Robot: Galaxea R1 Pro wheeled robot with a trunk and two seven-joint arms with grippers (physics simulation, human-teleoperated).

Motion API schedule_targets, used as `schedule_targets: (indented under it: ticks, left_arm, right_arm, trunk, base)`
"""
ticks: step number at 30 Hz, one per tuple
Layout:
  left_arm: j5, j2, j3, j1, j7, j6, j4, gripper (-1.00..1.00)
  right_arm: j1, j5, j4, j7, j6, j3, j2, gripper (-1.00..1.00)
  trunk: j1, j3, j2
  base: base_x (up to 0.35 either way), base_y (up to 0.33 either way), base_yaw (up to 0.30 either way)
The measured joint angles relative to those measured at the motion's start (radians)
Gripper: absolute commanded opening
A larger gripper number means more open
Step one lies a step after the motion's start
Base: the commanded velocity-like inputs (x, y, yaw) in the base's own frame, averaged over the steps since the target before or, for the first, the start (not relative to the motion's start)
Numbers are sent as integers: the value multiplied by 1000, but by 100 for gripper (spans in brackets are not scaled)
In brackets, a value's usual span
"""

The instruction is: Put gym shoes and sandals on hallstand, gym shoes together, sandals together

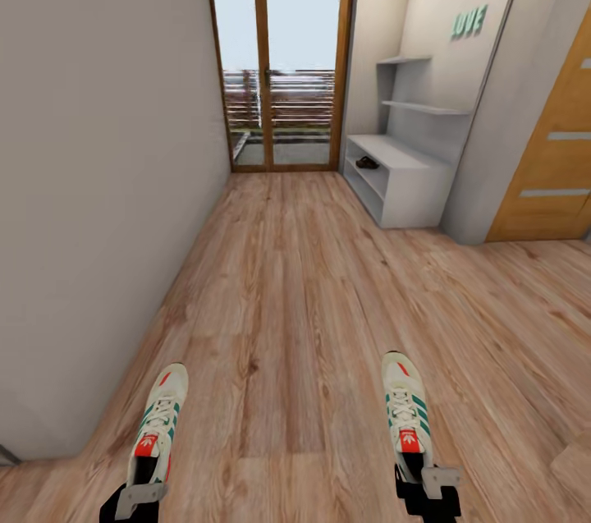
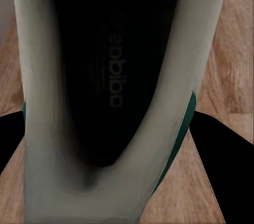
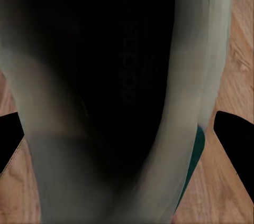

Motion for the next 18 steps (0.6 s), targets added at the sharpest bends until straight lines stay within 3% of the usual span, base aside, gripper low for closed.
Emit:
schedule_targets:
  ticks: [18]
  left_arm:
    - [0, 0, 1, 0, 0, 0, -1, -100]
  right_arm:
    - [0, -1, 0, 0, 0, 0, 1, -100]
  trunk:
    - [0, 0, 0]
  base:
    - [339, 0, 0]
